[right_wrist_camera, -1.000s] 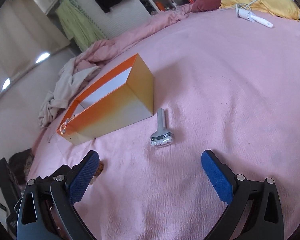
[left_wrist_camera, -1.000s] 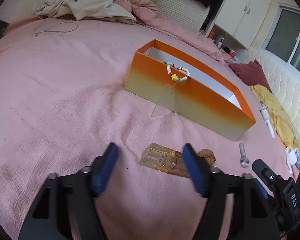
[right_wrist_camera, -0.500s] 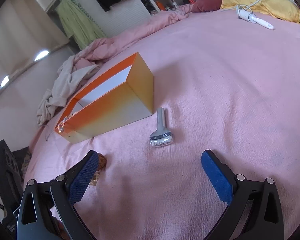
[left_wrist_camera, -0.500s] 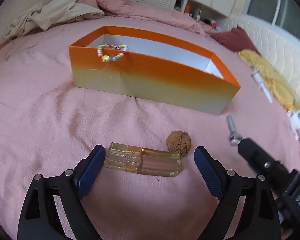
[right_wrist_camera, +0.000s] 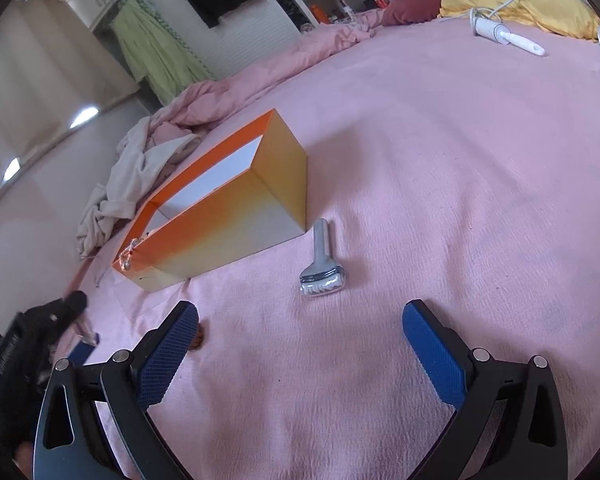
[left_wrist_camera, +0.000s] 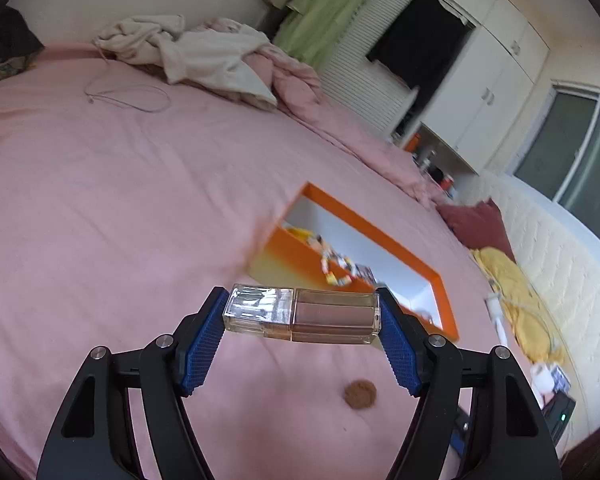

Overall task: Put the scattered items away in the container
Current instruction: 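Grasp the glass perfume bottle with the left gripper, then grasp the silver razor with the right gripper while the left lowers the perfume into the box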

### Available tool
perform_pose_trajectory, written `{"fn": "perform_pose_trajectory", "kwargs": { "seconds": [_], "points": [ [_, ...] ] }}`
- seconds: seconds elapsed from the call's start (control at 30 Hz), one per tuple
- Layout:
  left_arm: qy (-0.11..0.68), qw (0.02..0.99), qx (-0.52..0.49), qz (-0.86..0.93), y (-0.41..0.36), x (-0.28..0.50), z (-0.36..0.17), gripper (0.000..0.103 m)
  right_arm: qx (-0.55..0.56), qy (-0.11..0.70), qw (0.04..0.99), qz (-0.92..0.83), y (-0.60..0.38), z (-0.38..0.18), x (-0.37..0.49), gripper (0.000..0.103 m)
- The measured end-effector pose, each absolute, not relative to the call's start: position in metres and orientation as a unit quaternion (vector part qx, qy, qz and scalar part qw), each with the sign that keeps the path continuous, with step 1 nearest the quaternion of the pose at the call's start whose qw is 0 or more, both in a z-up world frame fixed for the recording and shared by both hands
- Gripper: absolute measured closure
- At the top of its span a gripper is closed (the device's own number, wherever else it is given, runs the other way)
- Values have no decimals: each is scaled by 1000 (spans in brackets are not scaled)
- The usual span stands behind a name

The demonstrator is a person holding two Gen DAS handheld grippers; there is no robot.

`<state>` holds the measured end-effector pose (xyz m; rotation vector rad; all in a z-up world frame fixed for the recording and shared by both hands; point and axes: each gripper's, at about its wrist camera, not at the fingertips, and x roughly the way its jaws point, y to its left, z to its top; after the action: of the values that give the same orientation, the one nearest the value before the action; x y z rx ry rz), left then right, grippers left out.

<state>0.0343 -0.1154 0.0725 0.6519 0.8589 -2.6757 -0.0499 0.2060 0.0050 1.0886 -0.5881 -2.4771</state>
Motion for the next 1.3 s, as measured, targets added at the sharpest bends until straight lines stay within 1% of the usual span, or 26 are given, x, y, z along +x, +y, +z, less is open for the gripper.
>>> {"fn": "perform_pose_trajectory", "kwargs": {
  "seconds": [0.13,0.17,0.27,0.3,0.33,0.37,0.4,0.43,0.47,0.5,0.53,0.6,0.63,0.67,0.73,0.77,0.83,0.9,1.03,1.23,1.3],
  "points": [
    [278,150,211,-925,-121,36,97,30,396,-185,171,-883,198,9,-54,1],
    [270,149,210,-928,-118,35,100,30,397,-181,167,-884,196,10,-56,4],
    [262,136,217,-930,-111,30,99,30,412,-175,157,-880,194,11,-74,15],
    [262,132,221,-930,-108,28,97,30,421,-170,150,-878,192,11,-82,18],
    [262,128,225,-930,-106,26,94,30,431,-160,145,-876,190,10,-91,17],
    [261,125,229,-929,-103,23,91,30,443,-132,144,-875,184,10,-98,17],
    [260,123,234,-929,-101,20,88,30,450,-88,142,-877,175,10,-103,22],
    [259,120,240,-928,-99,17,85,30,454,-42,137,-879,166,10,-107,32],
    [258,118,245,-927,-98,15,82,30,454,-3,129,-882,160,9,-107,52],
    [257,118,249,-926,-97,13,80,30,452,-7,134,-882,164,8,-106,69],
    [257,118,251,-926,-97,13,79,30,451,-56,148,-878,178,6,-105,77],
    [260,115,253,-925,-97,12,77,30,445,-162,177,-863,208,0,-102,77],
    [262,115,252,-925,-97,12,76,30,435,-234,198,-847,229,-6,-101,77],
    [263,114,252,-924,-97,12,76,30,420,-299,219,-828,248,-12,-100,77],
    [261,112,254,-925,-96,9,76,30,381,-404,248,-794,280,-21,-98,77],
    [259,110,255,-925,-95,7,77,30,364,-445,258,-776,293,-25,-97,77],
    [255,107,257,-926,-94,3,78,30,349,-490,264,-754,308,-29,-99,77],
    [251,104,259,-927,-92,-1,80,30,343,-504,268,-746,313,-28,-100,77],
    [242,97,264,-929,-89,-11,83,30,340,-490,283,-751,300,-10,-108,77],
    [228,75,288,-927,-89,-47,95,30,360,-410,316,-776,245,36,-138,77],
    [204,76,305,-927,-86,-64,99,30,376,-374,314,-788,223,47,-151,77]
  ]
}}
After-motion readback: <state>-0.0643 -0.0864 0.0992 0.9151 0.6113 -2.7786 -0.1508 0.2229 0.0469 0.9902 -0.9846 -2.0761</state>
